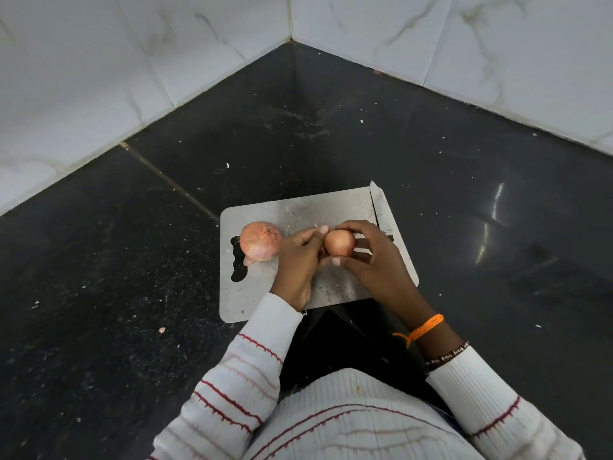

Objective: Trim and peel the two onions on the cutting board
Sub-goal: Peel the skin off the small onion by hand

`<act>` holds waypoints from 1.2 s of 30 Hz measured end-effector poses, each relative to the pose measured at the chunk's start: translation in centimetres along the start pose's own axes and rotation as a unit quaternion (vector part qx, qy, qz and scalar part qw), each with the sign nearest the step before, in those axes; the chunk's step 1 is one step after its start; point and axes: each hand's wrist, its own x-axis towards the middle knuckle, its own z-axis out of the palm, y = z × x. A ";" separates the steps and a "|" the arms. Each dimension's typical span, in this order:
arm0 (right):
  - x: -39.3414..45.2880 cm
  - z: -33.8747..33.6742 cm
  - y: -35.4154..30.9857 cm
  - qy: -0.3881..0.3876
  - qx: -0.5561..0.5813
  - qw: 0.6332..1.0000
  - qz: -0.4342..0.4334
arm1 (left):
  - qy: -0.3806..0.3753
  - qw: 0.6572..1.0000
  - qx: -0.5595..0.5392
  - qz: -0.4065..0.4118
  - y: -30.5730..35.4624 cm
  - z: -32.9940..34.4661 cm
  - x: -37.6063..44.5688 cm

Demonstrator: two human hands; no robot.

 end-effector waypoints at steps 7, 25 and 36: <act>-0.2 -0.1 -0.1 -0.047 0.078 0.996 0.026 | 0.009 1.000 -0.006 0.007 -0.3 -0.4 0.1; 0.1 -1.5 -0.2 -0.011 0.401 0.903 0.157 | 0.078 0.987 0.102 0.095 0.4 -0.1 0.4; 0.1 -1.2 -0.8 0.003 0.516 0.822 0.239 | 0.002 0.957 0.178 0.230 0.9 0.4 -0.1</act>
